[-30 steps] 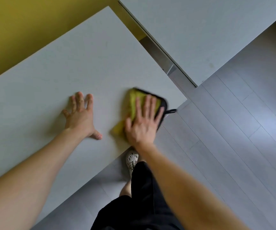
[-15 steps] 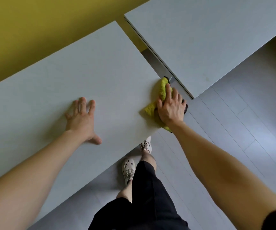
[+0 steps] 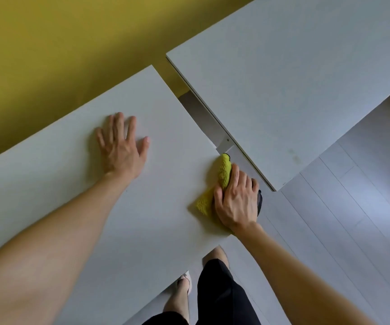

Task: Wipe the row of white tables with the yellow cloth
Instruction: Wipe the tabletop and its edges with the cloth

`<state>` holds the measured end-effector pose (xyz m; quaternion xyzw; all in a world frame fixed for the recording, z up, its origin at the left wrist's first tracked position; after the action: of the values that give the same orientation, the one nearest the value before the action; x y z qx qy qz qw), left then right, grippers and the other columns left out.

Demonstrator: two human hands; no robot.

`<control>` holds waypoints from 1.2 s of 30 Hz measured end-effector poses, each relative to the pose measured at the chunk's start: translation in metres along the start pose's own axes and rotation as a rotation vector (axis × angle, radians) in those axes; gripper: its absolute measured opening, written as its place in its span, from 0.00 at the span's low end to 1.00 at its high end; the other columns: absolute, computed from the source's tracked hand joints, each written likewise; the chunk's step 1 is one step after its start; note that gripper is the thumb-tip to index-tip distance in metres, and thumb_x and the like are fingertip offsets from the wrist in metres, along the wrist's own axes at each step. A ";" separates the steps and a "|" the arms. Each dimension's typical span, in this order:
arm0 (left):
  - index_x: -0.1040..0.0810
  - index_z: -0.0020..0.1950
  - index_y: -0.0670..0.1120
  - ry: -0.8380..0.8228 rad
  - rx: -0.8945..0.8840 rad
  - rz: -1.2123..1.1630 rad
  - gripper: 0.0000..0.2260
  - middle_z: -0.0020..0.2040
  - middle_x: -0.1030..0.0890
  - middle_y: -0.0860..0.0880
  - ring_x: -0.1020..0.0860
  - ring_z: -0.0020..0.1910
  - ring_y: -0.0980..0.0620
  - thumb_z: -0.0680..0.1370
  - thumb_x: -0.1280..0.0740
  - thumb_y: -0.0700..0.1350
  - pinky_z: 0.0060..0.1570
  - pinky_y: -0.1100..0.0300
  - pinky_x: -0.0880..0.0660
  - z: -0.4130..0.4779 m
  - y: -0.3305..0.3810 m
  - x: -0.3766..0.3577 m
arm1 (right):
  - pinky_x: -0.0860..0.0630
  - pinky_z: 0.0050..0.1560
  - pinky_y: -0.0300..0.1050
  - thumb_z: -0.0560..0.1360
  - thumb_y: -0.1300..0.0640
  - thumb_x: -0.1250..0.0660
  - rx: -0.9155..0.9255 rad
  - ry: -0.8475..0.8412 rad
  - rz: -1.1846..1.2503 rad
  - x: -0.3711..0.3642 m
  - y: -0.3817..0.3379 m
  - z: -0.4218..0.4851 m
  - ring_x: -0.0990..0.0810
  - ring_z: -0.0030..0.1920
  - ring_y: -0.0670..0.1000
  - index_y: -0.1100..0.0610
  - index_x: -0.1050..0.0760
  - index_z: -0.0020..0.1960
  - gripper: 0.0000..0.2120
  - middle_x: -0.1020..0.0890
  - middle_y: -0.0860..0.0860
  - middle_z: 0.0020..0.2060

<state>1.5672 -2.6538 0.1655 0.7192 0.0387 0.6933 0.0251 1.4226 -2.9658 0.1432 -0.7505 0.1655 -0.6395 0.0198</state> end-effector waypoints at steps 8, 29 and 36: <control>0.34 0.86 0.48 0.193 -0.046 -0.009 0.31 0.87 0.38 0.43 0.42 0.87 0.41 0.85 0.40 0.59 0.82 0.33 0.45 -0.008 -0.003 0.000 | 0.27 0.58 0.59 0.81 0.41 0.42 0.152 0.032 0.123 0.000 -0.155 0.172 0.22 0.57 0.62 0.60 0.32 0.74 0.29 0.21 0.56 0.59; 0.30 0.84 0.45 0.180 -0.037 -0.023 0.31 0.86 0.35 0.40 0.39 0.86 0.38 0.84 0.42 0.59 0.81 0.31 0.42 -0.004 0.000 0.000 | 0.27 0.57 0.58 0.85 0.41 0.42 0.177 -0.005 0.213 0.000 -0.203 0.248 0.20 0.53 0.63 0.57 0.27 0.59 0.19 0.19 0.56 0.52; 0.31 0.84 0.46 0.172 -0.029 -0.019 0.31 0.86 0.36 0.41 0.40 0.86 0.39 0.84 0.41 0.59 0.80 0.31 0.42 -0.007 0.000 -0.001 | 0.27 0.53 0.56 0.86 0.38 0.42 0.158 0.005 0.270 0.002 -0.175 0.227 0.19 0.52 0.62 0.57 0.26 0.61 0.22 0.19 0.55 0.53</control>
<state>1.5601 -2.6544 0.1652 0.6560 0.0375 0.7528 0.0385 1.6812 -2.8422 0.1464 -0.7159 0.2140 -0.6440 0.1643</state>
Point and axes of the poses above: each hand's wrist, its own z-axis towards the middle knuckle, its own x-axis out of the back of the hand, y = z × x, the point moved 9 cm from there along z, towards the middle knuckle
